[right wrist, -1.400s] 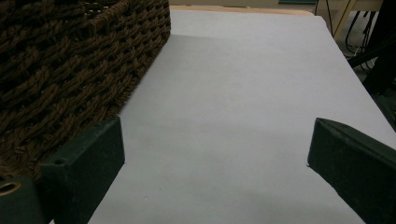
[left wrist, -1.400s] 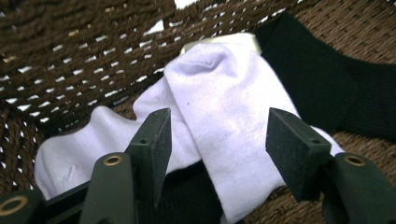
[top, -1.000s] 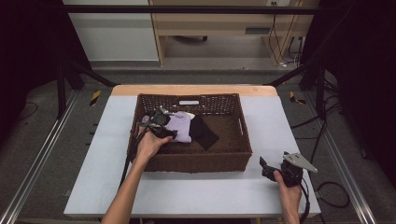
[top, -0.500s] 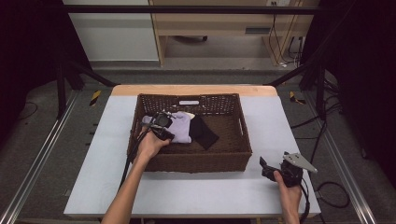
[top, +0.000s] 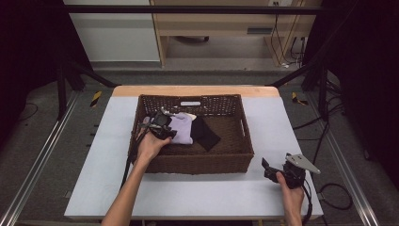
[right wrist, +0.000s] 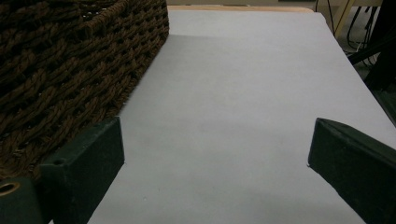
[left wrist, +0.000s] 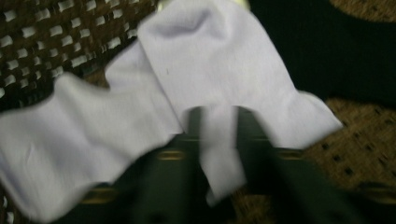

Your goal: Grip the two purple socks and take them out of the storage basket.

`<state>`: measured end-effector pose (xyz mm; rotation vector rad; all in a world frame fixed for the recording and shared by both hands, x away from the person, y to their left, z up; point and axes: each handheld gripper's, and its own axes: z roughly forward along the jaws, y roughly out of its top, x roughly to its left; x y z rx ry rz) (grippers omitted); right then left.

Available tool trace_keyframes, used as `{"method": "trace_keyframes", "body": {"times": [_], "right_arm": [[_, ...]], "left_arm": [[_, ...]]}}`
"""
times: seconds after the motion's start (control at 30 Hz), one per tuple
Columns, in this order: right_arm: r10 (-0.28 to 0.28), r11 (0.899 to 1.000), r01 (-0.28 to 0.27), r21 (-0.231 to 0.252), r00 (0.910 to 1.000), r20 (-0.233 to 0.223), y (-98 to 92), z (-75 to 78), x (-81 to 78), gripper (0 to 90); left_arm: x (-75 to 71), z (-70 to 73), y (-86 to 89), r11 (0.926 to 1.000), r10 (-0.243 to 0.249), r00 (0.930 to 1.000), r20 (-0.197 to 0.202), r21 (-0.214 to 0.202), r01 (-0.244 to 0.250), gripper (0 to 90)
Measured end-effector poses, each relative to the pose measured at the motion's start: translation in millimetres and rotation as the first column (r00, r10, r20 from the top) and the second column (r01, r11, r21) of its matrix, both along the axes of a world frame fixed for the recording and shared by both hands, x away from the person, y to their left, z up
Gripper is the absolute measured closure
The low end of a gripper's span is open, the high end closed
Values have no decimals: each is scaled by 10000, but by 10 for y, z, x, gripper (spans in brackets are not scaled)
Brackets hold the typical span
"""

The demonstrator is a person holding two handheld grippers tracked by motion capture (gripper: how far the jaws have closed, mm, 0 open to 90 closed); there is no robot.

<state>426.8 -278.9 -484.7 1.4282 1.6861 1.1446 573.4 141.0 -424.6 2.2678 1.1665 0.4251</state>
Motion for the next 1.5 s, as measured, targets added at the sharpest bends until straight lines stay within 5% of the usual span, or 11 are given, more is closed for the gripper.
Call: {"method": "trace_keyframes", "body": {"times": [0.13,0.2,0.27,0.37,0.57,0.63,0.77,1.07,1.2,1.23,1.5], "right_arm": [[23,10000,-23,39,10000,3,-7,0,-1,40],[12,10000,-12,4,10000,15,-5,0,-2,40],[50,10000,-50,12,10000,10,-7,-1,3,40],[12,10000,-12,14,10000,2,-5,0,0,40],[-9,10000,9,-2,10000,5,-3,0,-1,40],[17,10000,-17,51,10000,4,-9,-1,0,40],[6,10000,-6,64,10000,2,-9,-1,-1,40],[-9,10000,9,92,10000,-3,-8,1,-4,40],[-21,9999,22,136,10000,-9,-9,3,-5,40],[-15,9999,15,106,10000,-1,-11,0,0,40],[-14,10000,14,90,10000,-40,-13,1,2,40]], "left_arm": [[36,-118,-20,9994,-302,9985,-450,183,310,356],[50,-142,-17,9992,-304,9976,-629,229,319,326],[46,-148,-19,9987,-428,9964,-737,245,447,370],[35,-148,-32,9970,-651,9925,-1032,348,690,633],[15,-99,-16,9982,-537,9880,-1446,196,571,839],[0,-53,0,9988,-477,9932,-1062,47,485,849],[-70,57,48,9918,-438,9990,20,-1199,437,853],[-172,168,174,9613,-213,9899,1401,-2693,588,852],[-197,208,221,9473,-128,9820,1883,-3121,723,851],[-211,240,239,9360,-4,9743,2253,-3428,797,852],[-331,391,240,9089,27,9436,3311,-3943,1358,852]]}}
